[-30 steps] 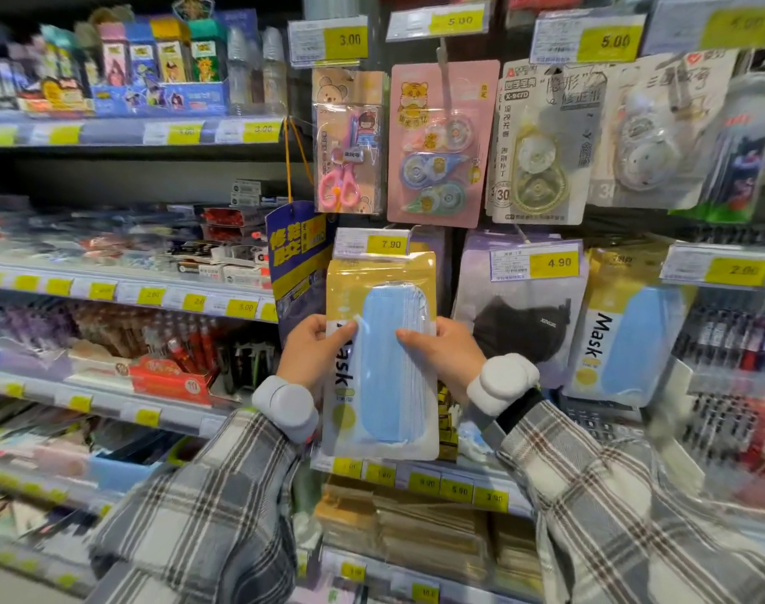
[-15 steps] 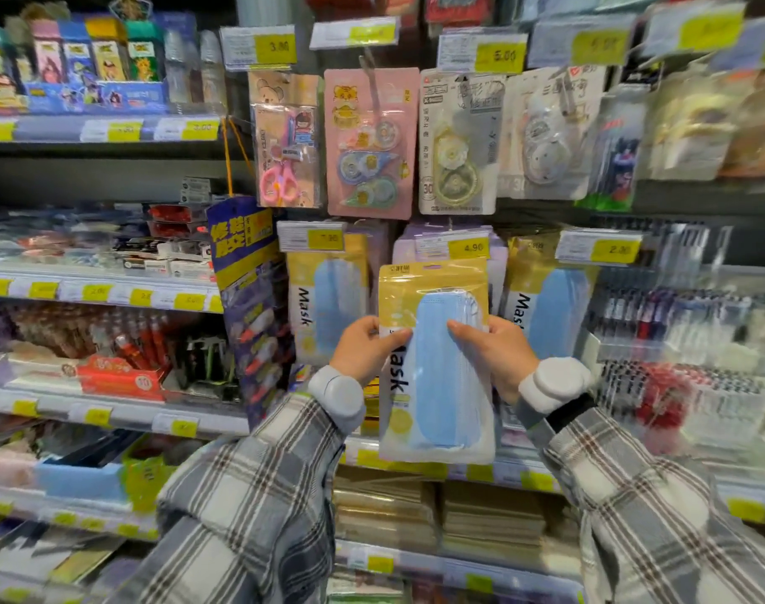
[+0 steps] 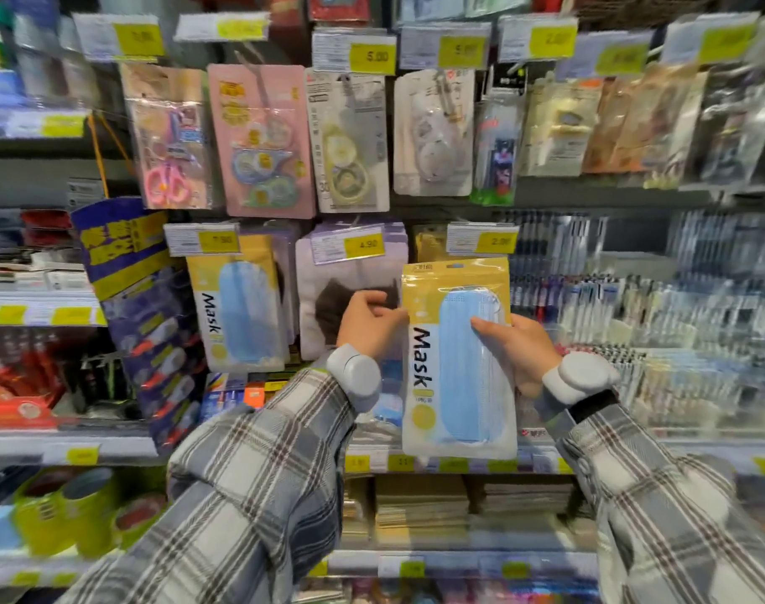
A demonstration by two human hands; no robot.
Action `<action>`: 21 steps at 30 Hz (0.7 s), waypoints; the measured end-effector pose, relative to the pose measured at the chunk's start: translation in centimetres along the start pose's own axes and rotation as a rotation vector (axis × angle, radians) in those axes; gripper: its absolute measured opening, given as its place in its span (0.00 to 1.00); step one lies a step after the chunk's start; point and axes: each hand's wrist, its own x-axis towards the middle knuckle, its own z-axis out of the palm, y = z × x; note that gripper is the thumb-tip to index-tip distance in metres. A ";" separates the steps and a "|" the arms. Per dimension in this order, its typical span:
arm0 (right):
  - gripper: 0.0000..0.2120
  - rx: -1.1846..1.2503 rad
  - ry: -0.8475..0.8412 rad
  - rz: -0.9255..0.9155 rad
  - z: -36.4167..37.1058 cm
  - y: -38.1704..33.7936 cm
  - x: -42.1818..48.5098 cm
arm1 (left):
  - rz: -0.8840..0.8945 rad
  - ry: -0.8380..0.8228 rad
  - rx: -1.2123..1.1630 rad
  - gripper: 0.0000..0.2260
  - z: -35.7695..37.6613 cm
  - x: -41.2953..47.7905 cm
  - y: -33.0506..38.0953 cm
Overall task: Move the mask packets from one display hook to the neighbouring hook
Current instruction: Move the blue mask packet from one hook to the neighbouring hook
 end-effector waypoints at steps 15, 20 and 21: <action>0.18 -0.057 0.016 0.032 -5.1 0.3 2.3 | 0.653 0.046 0.691 0.26 6.5 6.3 6.3; 0.19 -0.047 0.034 0.033 -5.5 0.6 3.2 | 0.667 0.007 0.737 0.29 7.5 6.7 5.5; 0.20 -0.059 0.038 0.031 -5.5 0.7 3.2 | 0.671 0.007 0.729 0.30 7.6 6.7 5.4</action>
